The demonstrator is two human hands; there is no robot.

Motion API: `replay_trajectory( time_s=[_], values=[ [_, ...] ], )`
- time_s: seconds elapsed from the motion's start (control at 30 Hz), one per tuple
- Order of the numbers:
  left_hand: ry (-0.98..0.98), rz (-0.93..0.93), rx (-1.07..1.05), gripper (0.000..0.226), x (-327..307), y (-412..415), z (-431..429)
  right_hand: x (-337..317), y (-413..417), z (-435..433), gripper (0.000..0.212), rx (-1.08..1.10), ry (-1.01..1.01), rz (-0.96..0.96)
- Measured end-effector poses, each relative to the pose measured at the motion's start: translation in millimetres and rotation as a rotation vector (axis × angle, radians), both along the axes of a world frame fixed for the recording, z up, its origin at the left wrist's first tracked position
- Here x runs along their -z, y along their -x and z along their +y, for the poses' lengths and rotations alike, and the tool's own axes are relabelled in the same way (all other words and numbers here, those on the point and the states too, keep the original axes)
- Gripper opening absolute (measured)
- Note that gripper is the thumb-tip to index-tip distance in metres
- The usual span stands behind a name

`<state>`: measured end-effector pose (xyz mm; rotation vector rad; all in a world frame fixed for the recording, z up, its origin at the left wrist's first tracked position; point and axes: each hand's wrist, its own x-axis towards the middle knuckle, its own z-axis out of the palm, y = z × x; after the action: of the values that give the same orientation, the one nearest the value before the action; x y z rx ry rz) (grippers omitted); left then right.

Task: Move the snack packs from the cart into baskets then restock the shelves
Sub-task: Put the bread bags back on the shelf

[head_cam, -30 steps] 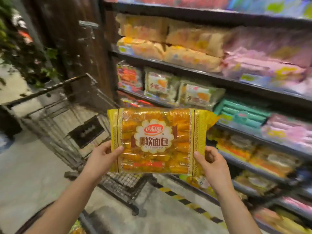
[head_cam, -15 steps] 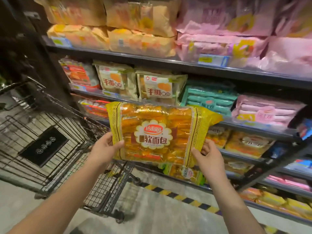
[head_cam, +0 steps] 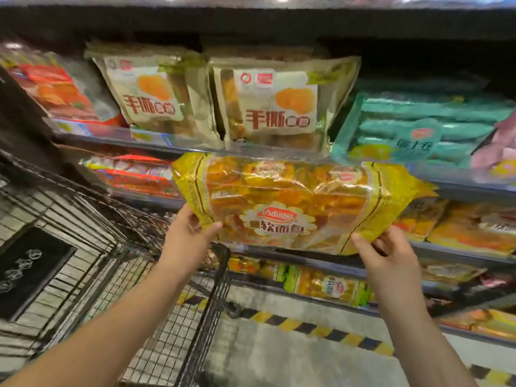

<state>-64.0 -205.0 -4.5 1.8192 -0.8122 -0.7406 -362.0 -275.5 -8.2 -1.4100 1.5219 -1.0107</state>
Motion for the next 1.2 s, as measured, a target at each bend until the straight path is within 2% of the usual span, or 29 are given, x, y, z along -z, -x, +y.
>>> replay_trajectory(
  time_s=[0.1, 0.27, 0.4, 0.5, 0.6, 0.67, 0.77, 0.87, 1.2],
  values=[
    [0.033, -0.050, -0.018, 0.026, 26.5, -2.9, -19.3, 27.2, -4.2, -12.7, 0.041, 0.054, -0.020, -0.027],
    [0.029, -0.137, -0.056, 0.025, 62.5, -8.6, -40.7, 63.5, -8.4, -23.6, 0.018, 0.099, 0.023, -0.092],
    [0.018, -0.207, -0.059, 0.018, 84.3, -20.1, -60.4, 82.4, -4.9, -39.0, 0.031, 0.084, 0.061, -0.147],
    [0.081, -0.196, -0.076, 0.031, 91.1, -22.0, -70.5, 98.2, -5.0, -51.2, 0.043, 0.072, 0.074, -0.161],
    [0.134, -0.126, -0.106, 0.036, 96.6, -18.7, -75.7, 111.3, -8.5, -62.7, 0.044, 0.075, 0.092, -0.162],
    [0.122, -0.125, -0.118, 0.040, 102.4, -20.6, -80.2, 115.5, -13.1, -67.4, 0.042, 0.069, 0.103, -0.165],
    [0.086, -0.117, -0.126, 0.034, 109.1, -30.0, -88.6, 119.1, -20.9, -73.3, 0.037, 0.044, 0.114, -0.209],
    [0.080, -0.185, -0.111, 0.032, 107.5, -38.1, -97.6, 122.3, -26.3, -81.1, 0.038, 0.012, 0.105, -0.244],
    [-0.123, -0.325, -0.057, 0.019, 118.2, -58.2, -125.0, 124.1, -38.5, -101.9, 0.027, -0.035, 0.015, -0.185]
  ],
)
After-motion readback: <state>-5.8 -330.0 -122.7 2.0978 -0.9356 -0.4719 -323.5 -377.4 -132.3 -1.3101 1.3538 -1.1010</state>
